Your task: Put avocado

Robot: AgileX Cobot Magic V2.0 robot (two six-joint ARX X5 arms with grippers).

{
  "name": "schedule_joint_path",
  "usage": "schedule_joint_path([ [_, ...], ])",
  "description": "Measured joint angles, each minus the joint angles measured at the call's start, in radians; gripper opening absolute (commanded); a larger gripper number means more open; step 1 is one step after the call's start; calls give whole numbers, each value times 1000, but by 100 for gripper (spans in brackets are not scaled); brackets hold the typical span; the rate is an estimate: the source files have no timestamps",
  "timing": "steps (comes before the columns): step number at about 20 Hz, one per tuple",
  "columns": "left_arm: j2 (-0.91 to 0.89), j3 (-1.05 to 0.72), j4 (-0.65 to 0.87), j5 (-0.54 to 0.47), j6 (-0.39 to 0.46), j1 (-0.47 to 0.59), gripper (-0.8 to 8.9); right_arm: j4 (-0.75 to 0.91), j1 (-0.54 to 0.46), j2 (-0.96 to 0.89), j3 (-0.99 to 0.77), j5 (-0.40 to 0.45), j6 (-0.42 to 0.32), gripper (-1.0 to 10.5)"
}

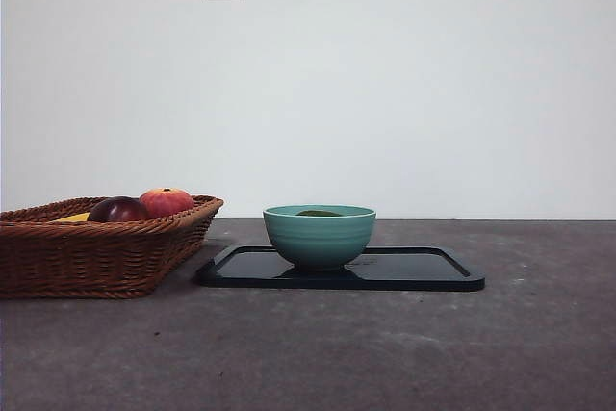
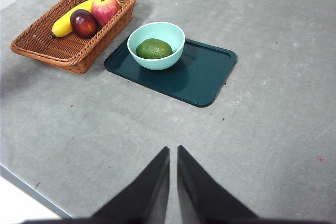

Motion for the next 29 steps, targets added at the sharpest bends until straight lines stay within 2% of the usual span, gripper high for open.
schedule_joint_path([
  [3,0,-52,125,-12,99,71,19,0,0,0,0,0,0,20],
  [5,-3,-142,223,-11,193,105,19,0,0,0,0,0,0,20],
  [6,-6,-202,265,-11,212,124,19,0,0,0,0,0,0,20],
  [8,-9,-337,364,30,216,159,19,0,0,0,0,0,0,20],
  [11,-39,-556,566,188,215,194,19,0,0,0,0,0,0,20],
  [15,-147,-814,841,188,161,193,19,0,0,0,0,0,0,20],
  [17,-193,-879,847,121,97,180,19,0,0,0,0,0,0,20],
  [20,-245,-919,840,103,42,162,19,0,0,0,0,0,0,20],
  [23,-286,-919,810,100,29,158,19,0,0,0,0,0,0,20],
  [26,-314,-919,778,56,29,158,19,0,0,0,0,0,0,20],
  [29,-364,-919,704,34,60,158,19,0,0,0,0,0,0,20],
])
